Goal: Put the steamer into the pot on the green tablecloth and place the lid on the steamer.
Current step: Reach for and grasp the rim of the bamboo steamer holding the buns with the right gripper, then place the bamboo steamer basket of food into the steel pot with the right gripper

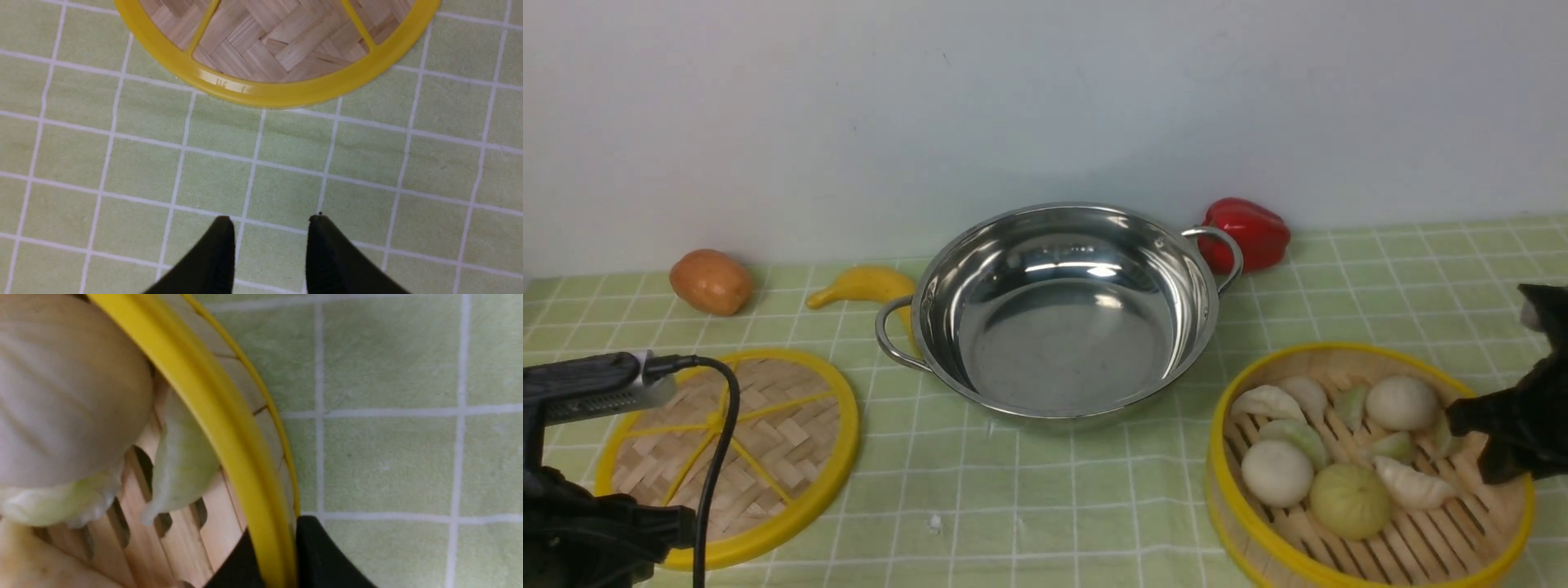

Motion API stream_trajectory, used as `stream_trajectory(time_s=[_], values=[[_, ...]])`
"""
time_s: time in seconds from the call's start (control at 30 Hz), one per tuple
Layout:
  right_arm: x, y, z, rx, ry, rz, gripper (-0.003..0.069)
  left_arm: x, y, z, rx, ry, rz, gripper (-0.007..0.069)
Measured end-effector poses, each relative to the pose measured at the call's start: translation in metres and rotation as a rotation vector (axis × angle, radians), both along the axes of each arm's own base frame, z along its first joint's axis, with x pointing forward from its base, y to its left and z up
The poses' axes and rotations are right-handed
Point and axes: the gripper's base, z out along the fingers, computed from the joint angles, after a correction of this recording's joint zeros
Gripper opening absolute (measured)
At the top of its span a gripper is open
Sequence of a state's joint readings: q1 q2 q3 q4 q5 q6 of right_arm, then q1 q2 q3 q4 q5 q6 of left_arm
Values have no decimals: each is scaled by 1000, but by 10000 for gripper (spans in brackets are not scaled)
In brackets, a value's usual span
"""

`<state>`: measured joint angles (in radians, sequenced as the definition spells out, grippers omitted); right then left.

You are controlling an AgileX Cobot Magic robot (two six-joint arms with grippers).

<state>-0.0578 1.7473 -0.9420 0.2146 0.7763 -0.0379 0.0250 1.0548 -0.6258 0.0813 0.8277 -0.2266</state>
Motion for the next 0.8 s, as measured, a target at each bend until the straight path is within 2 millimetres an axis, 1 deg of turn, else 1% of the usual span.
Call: stream_trajectory(time_s=[0.07,0.13,0.2,0.37,0.4,0.43,0.5,0.6,0.67,0.7,0.73,0.8], values=[[0,0,3,-7,7,11,65,0,0,0,0,-3,0,243],[-1,-1,5,-11,27,21,66,0,0,0,-1,-5,0,243],[-2,-1,14,-22,44,43,66,1,0,0,-1,-6,0,243],[3,-4,71,-50,20,53,66,1,0,0,-2,-6,0,243],[5,-4,76,-52,9,54,66,1,0,0,-2,-6,0,243],[8,-5,92,-59,-7,49,66,1,0,0,-2,-6,0,243],[15,-3,116,-68,-44,51,64,1,0,0,-3,-7,1,243],[29,12,145,-86,-126,81,64,1,0,0,-3,-6,1,243],[43,30,160,-82,-177,109,64,1,0,0,-3,-6,1,243],[44,32,161,-82,-181,114,64,1,0,0,-3,-6,1,243],[57,51,168,-69,-213,142,64,1,0,0,-3,-6,1,243],[76,79,171,-45,-244,183,62,1,0,0,-3,-6,1,243]])
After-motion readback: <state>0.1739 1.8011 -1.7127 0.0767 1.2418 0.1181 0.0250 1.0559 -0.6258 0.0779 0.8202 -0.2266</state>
